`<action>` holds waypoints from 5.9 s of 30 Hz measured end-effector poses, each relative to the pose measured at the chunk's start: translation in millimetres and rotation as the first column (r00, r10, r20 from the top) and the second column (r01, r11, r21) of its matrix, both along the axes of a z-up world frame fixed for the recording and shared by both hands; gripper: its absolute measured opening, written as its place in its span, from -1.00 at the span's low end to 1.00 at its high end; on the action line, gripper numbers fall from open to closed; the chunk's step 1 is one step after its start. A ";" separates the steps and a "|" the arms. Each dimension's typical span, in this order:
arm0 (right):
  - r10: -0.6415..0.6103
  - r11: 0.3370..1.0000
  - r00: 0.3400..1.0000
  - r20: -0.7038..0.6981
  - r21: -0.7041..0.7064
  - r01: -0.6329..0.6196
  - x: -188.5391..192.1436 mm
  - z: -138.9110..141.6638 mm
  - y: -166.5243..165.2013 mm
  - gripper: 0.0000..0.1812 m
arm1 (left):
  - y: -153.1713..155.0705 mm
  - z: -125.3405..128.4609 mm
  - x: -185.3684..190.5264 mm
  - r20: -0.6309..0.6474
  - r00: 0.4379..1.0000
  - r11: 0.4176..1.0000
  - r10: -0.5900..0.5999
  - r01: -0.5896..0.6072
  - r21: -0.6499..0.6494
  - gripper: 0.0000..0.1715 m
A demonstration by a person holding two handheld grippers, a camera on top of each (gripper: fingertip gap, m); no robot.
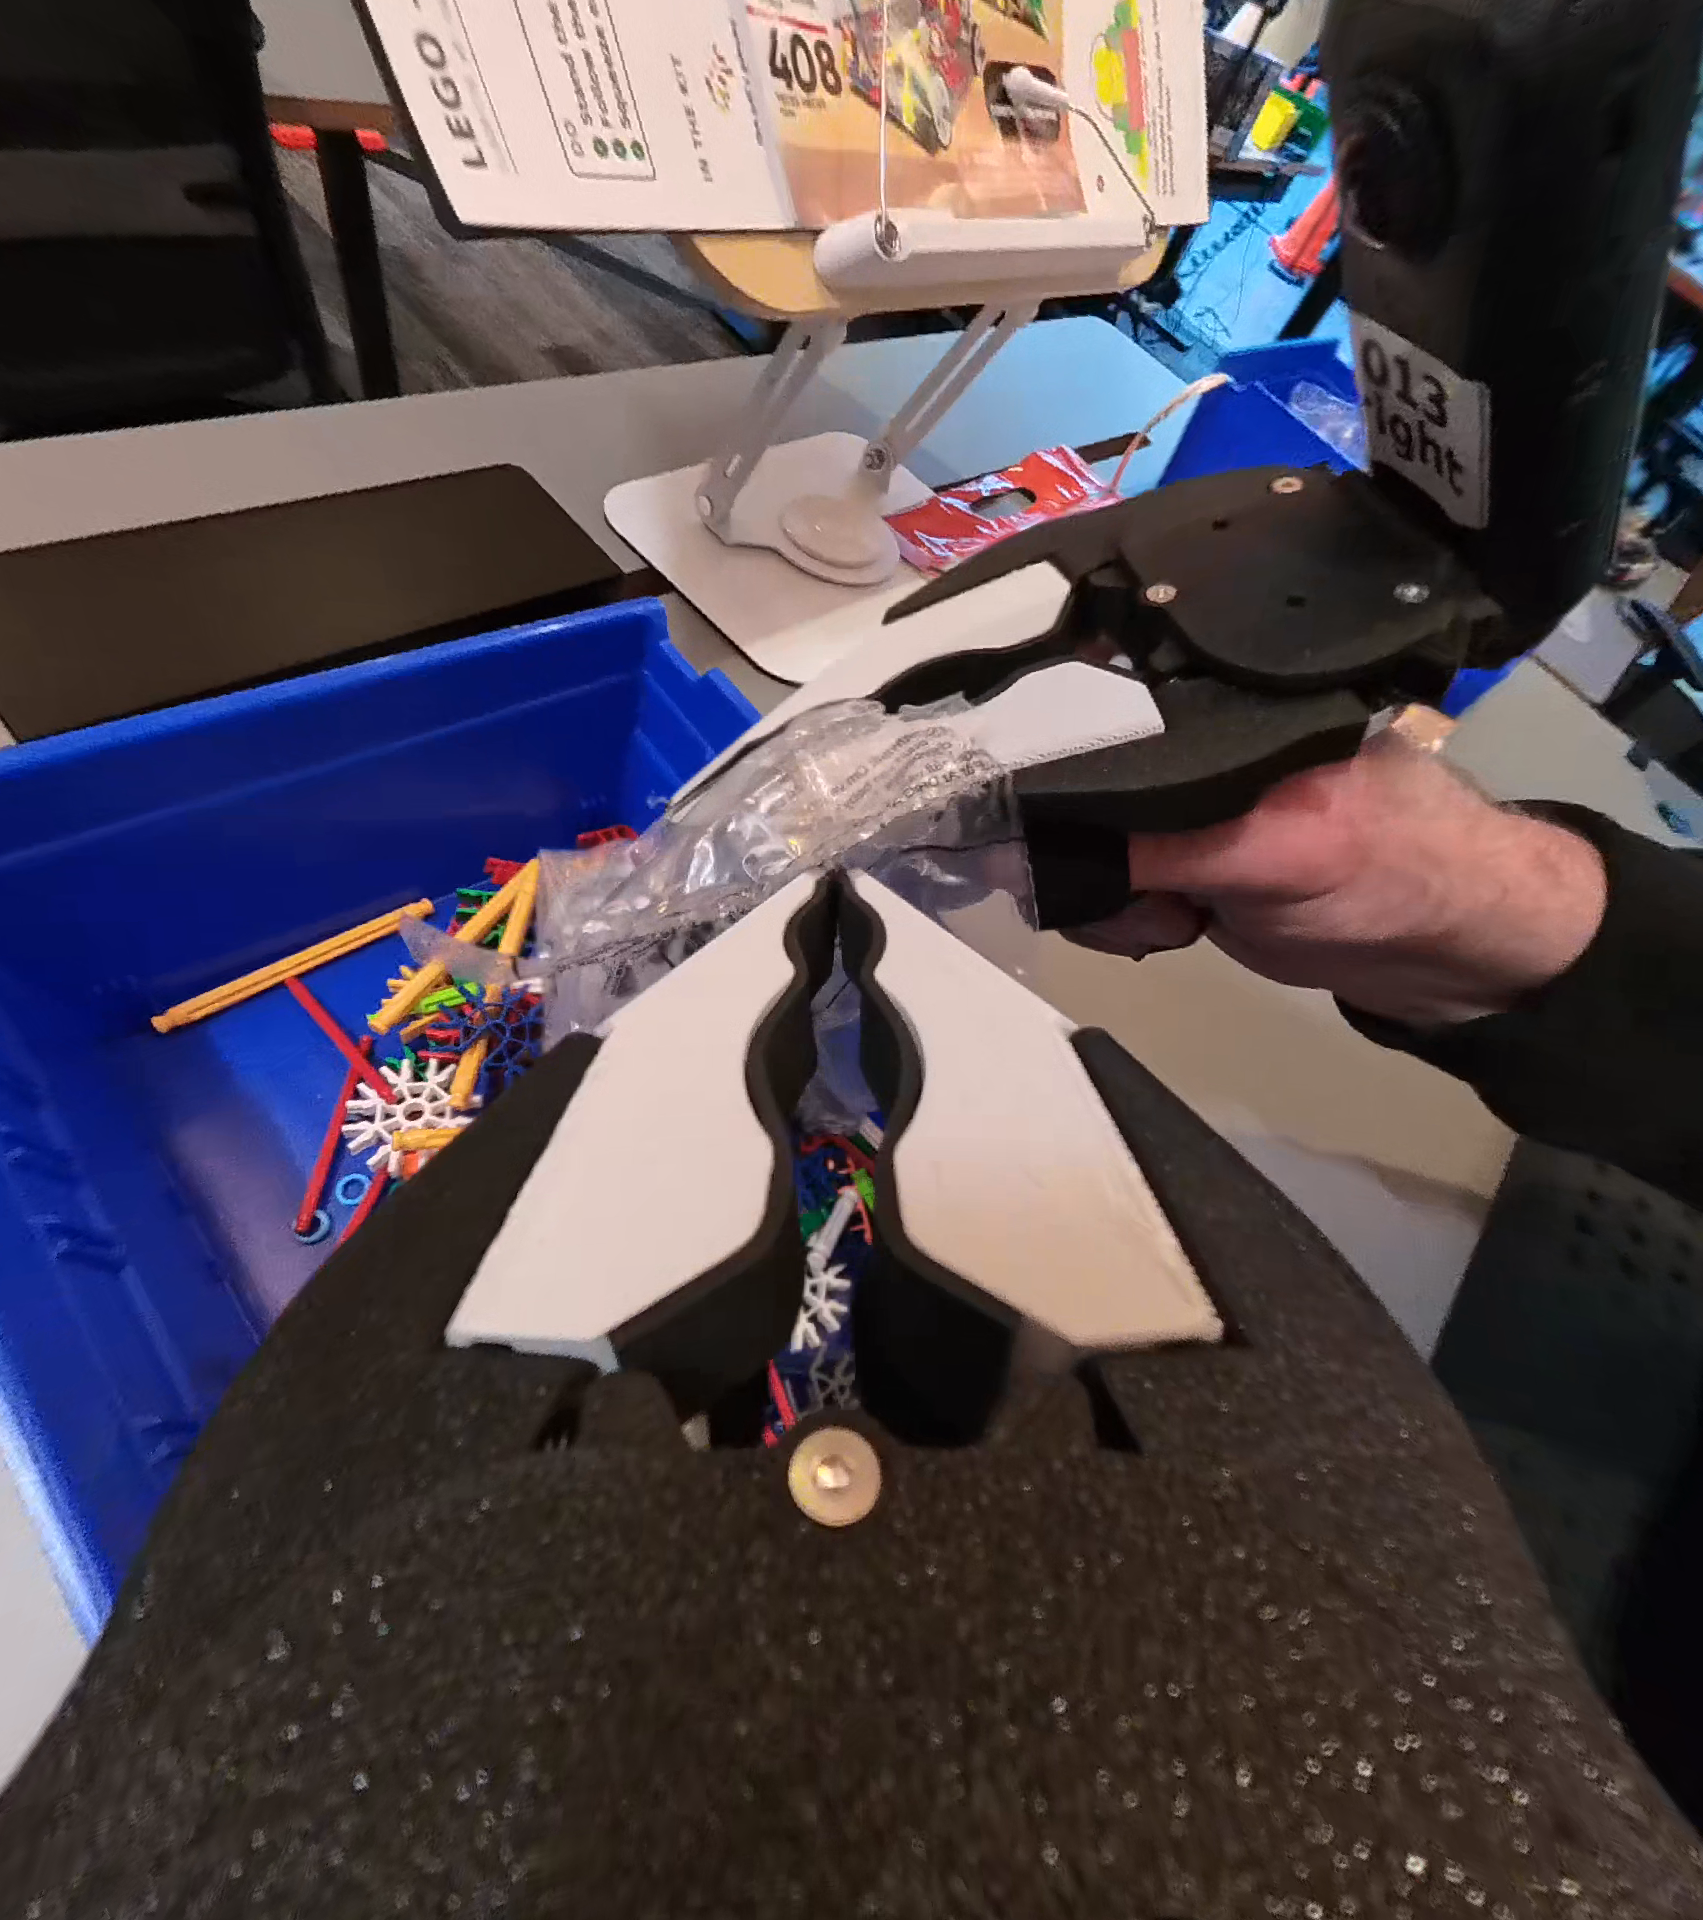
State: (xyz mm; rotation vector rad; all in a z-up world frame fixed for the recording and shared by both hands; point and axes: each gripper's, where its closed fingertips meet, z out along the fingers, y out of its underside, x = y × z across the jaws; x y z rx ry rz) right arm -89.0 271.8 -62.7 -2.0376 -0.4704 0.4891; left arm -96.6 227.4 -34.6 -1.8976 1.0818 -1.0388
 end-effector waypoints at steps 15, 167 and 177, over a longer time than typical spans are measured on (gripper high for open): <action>0.051 0.994 0.998 -0.048 -0.094 -0.056 -3.0 9.3 -9.6 -1.00 | -38.2 2.8 -2.6 -0.133 0.989 0.977 0.057 -0.028 0.210 -0.32; -0.051 0.923 0.943 0.329 0.376 -0.082 -6.6 24.8 -87.0 -0.87 | -27.4 38.6 -37.2 0.511 0.732 0.802 0.451 -0.081 -0.592 -1.00; 0.240 0.929 0.860 0.451 0.149 -0.338 -3.1 10.5 -79.6 -0.89 | -29.3 6.9 -40.9 0.419 0.787 0.784 0.453 -0.128 -0.607 -0.95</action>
